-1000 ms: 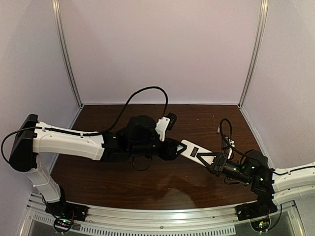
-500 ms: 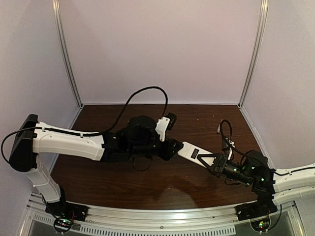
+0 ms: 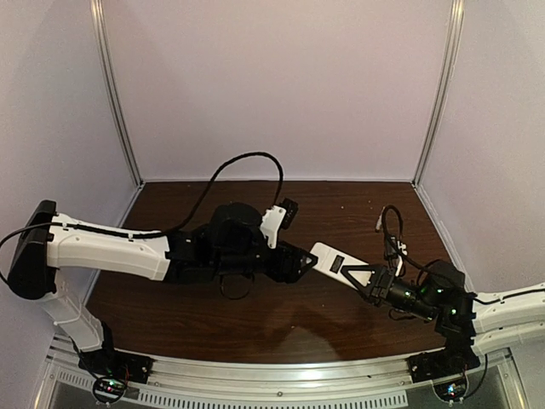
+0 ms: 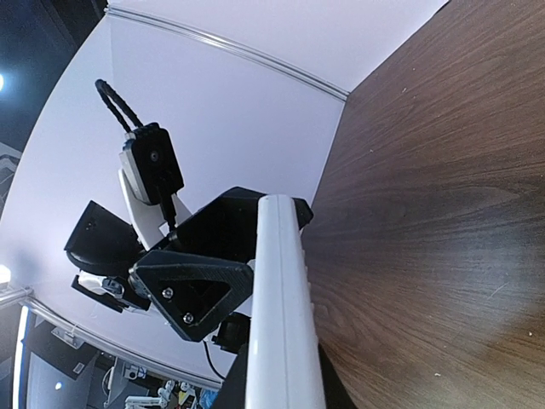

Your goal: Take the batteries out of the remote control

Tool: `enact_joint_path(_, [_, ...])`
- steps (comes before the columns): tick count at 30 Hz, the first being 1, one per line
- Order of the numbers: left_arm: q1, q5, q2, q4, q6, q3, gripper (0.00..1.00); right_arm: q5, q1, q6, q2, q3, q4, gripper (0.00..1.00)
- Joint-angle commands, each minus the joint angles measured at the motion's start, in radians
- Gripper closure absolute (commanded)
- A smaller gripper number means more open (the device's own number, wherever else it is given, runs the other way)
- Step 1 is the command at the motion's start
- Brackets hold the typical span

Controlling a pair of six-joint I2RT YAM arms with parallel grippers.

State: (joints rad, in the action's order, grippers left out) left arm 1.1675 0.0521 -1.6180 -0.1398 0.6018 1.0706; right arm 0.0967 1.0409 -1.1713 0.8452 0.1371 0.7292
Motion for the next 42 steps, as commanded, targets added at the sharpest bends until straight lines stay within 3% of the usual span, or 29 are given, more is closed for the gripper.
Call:
enact_joint_path(1, [-0.009,-0.042,0.078,0.0,-0.014,-0.042,0.26,0.01,0.001,0.025,0.026,0.001,0.08,1.0])
enact_joint_path(7, [-0.054,-0.204,0.119,-0.062,0.008,-0.097,0.26,0.036,0.001,0.02,0.084,-0.003,0.158,1.0])
enact_joint_path(18, [-0.073,-0.283,0.096,0.022,-0.005,-0.032,0.3,0.073,0.001,0.031,0.098,0.008,0.172,1.0])
enact_joint_path(26, [-0.093,-0.428,0.072,0.05,-0.021,0.018,0.33,0.094,0.002,0.041,0.092,0.009,0.18,1.0])
enact_joint_path(42, [-0.1,-0.424,0.019,0.07,-0.02,0.058,0.4,0.115,0.003,0.047,0.084,0.009,0.19,1.0])
